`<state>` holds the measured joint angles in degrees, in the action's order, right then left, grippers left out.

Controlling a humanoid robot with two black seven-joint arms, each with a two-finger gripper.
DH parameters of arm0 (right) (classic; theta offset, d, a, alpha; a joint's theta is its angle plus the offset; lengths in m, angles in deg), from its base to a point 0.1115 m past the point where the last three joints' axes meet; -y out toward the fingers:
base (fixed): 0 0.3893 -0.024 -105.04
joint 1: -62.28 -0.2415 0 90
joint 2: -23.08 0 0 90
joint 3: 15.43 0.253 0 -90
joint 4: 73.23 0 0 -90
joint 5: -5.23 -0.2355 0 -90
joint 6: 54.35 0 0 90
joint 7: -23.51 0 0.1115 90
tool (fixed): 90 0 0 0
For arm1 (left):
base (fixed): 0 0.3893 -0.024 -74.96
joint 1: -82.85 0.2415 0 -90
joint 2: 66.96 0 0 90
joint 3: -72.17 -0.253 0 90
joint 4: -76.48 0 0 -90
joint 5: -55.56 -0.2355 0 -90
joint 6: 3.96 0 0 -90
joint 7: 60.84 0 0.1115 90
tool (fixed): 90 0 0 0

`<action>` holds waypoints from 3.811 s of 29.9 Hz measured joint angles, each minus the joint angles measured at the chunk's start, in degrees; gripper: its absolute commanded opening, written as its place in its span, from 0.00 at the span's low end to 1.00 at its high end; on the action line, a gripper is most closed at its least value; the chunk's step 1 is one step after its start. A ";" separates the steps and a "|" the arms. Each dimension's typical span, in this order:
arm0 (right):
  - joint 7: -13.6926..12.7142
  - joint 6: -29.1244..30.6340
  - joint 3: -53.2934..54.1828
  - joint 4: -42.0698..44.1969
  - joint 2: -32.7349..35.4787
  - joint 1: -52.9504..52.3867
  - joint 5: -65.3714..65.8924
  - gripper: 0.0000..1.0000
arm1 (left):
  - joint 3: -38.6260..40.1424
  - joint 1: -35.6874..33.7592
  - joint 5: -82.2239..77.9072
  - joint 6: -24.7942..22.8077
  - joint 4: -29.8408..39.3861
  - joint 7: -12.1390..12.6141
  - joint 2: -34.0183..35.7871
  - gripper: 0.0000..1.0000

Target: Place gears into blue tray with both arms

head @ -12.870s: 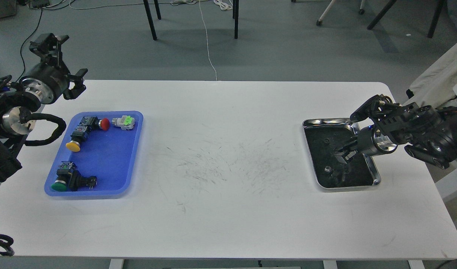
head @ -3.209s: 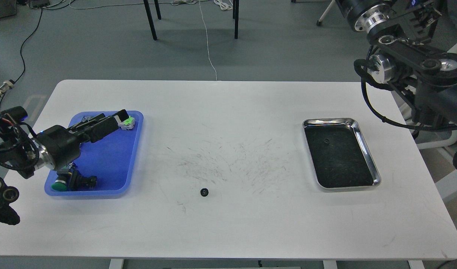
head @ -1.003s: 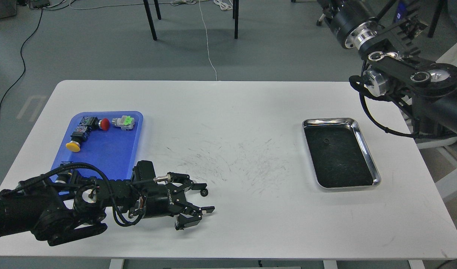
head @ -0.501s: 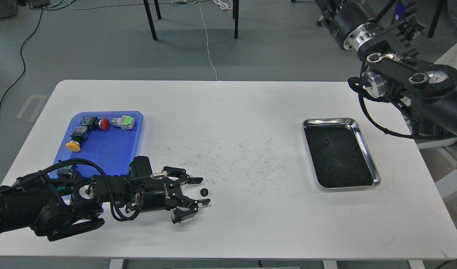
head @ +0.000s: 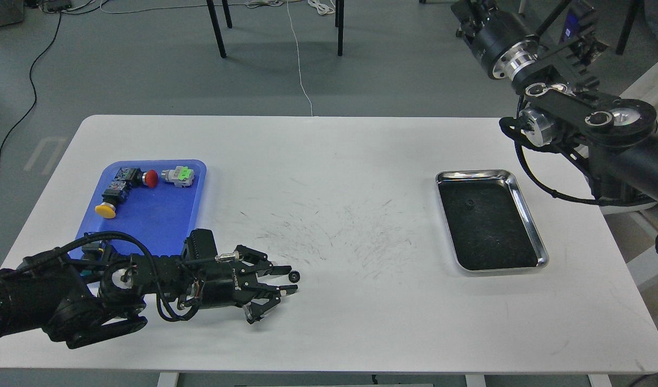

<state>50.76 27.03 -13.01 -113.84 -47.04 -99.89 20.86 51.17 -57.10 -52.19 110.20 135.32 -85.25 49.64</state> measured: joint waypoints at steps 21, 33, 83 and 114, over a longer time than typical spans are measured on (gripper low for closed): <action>0.00 0.09 -0.05 0.00 0.32 0.45 0.02 0.88 | 0.02 -0.20 0.31 -0.15 -2.16 -0.08 -2.17 0.34; 0.00 0.18 -0.05 0.00 0.40 1.16 0.10 0.88 | -0.08 -0.25 0.19 -0.25 -3.30 -3.54 -2.65 0.11; -6.51 -0.31 21.90 -0.95 0.23 17.89 -6.22 0.97 | 2.07 -3.93 27.94 -1.02 -5.04 -3.59 20.85 0.08; -7.37 1.32 27.65 -2.29 -0.81 23.55 -7.19 0.97 | 2.35 3.02 37.78 -4.13 -24.80 -3.58 8.84 0.09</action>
<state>43.39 28.35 14.64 -116.13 -47.86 -76.34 13.67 53.52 -54.09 -14.41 106.06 110.52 -88.84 58.48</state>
